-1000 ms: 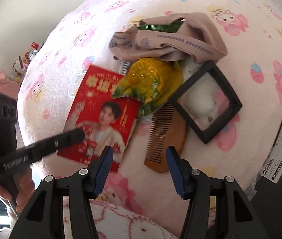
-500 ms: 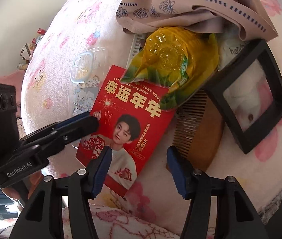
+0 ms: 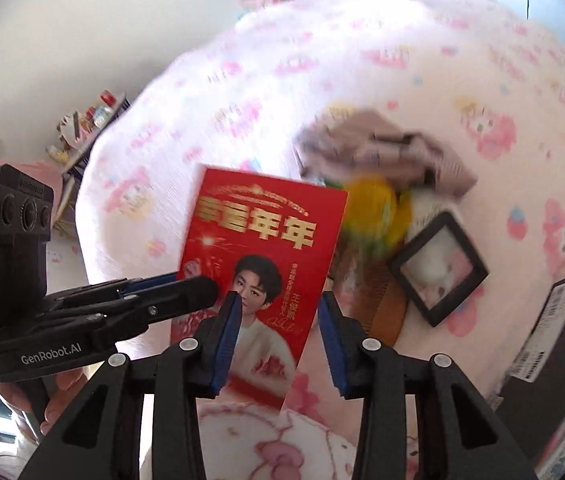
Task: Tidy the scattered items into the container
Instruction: 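Carry the red card with the left gripper and lower it into the box, then lower the red card upright against the bead-art pack with the left gripper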
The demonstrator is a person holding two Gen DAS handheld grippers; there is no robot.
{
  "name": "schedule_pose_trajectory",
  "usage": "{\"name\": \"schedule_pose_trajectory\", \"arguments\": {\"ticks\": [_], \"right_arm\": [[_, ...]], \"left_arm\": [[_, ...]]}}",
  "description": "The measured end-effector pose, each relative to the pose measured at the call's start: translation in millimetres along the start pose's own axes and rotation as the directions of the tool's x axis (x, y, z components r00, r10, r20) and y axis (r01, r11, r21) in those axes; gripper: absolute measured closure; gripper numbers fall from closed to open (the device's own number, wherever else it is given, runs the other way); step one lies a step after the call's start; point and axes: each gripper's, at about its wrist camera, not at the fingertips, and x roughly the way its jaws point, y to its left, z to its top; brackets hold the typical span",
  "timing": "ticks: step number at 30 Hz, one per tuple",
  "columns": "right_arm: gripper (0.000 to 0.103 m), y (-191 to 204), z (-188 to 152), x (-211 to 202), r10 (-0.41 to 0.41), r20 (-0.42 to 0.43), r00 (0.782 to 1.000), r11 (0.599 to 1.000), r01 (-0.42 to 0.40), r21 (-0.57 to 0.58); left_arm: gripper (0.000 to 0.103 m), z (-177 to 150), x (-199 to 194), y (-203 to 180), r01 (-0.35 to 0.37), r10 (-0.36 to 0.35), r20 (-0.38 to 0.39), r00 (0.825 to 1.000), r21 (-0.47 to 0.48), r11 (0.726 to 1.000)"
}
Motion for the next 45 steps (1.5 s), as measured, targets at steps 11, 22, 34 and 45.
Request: {"name": "schedule_pose_trajectory", "arguments": {"ticks": [11, 22, 34, 45], "right_arm": [[0.068, -20.8, -57.4, -130.9, -0.100, 0.191, 0.977, 0.992, 0.084, 0.091], [0.067, -162.0, -187.8, -205.4, -0.346, 0.149, 0.926, 0.902, 0.285, 0.325], [0.066, -245.5, -247.9, -202.4, -0.335, 0.122, 0.934, 0.841, 0.238, 0.486], [0.066, -244.9, -248.9, -186.7, -0.319, 0.116, 0.941, 0.856, 0.233, 0.461]], "left_arm": [[0.079, -28.6, 5.6, -131.7, 0.131, -0.120, -0.069, 0.990, 0.189, 0.973], [0.079, -106.7, 138.8, -297.7, 0.273, -0.134, -0.370, 0.919, 0.355, 0.894], [0.076, -145.2, 224.0, -335.1, 0.254, -0.061, -0.494, 0.868, 0.335, 0.907], [0.076, -144.2, 225.7, -320.0, 0.209, -0.046, -0.483, 0.874, 0.291, 0.934]]}}
